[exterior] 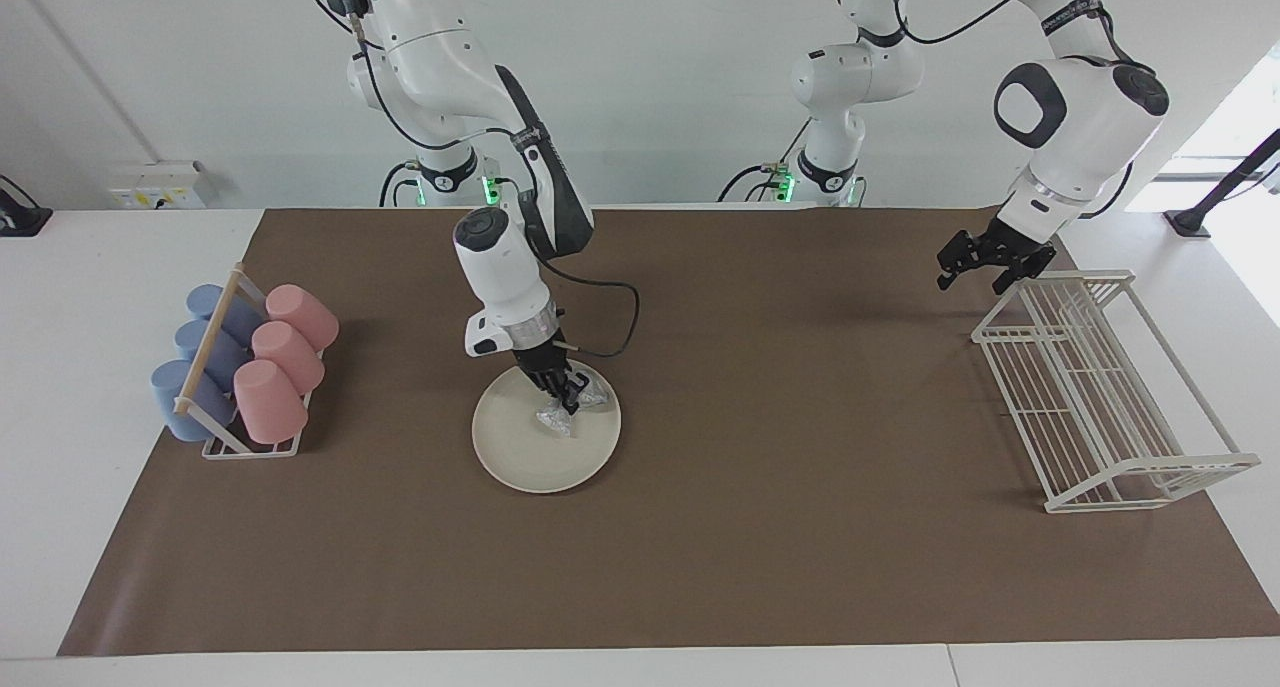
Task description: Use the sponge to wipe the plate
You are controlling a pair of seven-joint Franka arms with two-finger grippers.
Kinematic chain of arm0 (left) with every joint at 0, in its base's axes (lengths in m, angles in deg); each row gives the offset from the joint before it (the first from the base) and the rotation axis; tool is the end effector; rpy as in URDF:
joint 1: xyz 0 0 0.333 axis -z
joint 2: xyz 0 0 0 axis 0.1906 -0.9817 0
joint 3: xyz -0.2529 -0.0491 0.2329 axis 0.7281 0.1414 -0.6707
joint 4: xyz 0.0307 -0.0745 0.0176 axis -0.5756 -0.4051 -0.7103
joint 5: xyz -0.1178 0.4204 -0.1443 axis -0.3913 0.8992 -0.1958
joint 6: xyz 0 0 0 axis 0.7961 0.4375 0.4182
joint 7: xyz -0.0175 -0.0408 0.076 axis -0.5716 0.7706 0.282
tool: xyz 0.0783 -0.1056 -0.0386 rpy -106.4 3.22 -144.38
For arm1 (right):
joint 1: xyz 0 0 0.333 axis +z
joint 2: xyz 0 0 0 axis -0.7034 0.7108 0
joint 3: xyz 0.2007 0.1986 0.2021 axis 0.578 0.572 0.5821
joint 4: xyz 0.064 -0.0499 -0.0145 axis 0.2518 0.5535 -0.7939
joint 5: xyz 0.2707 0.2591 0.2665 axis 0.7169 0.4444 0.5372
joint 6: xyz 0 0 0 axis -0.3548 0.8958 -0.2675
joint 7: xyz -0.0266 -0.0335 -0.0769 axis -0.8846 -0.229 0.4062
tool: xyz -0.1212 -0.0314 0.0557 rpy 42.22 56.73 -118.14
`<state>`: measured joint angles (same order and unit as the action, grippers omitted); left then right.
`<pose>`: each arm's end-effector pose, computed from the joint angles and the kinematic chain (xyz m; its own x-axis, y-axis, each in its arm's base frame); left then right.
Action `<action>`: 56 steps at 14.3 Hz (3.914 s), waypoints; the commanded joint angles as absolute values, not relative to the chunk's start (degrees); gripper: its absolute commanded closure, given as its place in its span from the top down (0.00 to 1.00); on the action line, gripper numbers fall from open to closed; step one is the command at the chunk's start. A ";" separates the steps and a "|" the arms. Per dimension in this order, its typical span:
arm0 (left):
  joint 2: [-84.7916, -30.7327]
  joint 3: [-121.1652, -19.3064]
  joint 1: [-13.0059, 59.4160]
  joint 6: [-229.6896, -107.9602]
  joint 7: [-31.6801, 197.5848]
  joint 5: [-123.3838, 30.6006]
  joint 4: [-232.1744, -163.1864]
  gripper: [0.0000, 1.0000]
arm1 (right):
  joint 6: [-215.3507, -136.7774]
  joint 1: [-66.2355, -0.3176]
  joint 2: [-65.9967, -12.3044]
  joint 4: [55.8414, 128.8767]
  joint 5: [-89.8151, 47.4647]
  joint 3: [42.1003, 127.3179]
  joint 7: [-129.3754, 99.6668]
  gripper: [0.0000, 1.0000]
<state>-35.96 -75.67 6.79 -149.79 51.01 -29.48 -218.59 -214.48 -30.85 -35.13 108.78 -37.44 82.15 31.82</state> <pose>0.5353 0.0511 0.4142 0.9936 -0.1003 0.0514 -0.1061 -0.9863 0.1264 0.6405 0.2075 0.2388 0.8300 -0.5511 0.0861 -0.5037 -0.8068 -0.3089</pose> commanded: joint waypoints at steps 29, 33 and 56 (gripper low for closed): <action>-33.82 -75.37 8.18 -131.36 59.43 -80.55 -218.82 1.00 | -159.78 -6.92 -46.15 75.71 -52.03 82.87 106.31 0.00; -30.39 -75.28 9.92 -130.55 52.84 -91.02 -224.96 1.00 | -159.72 -4.36 -45.00 75.62 -54.92 82.87 110.04 0.00; -30.21 -75.28 29.53 -136.96 44.31 -112.92 -231.48 0.00 | -159.72 -4.45 -45.00 75.62 -54.93 82.87 109.95 0.00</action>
<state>-31.73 -74.47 28.07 -135.32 44.32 -111.51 -230.06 -159.97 -4.31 -45.49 76.62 -53.69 82.69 108.93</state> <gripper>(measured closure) 0.489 0.894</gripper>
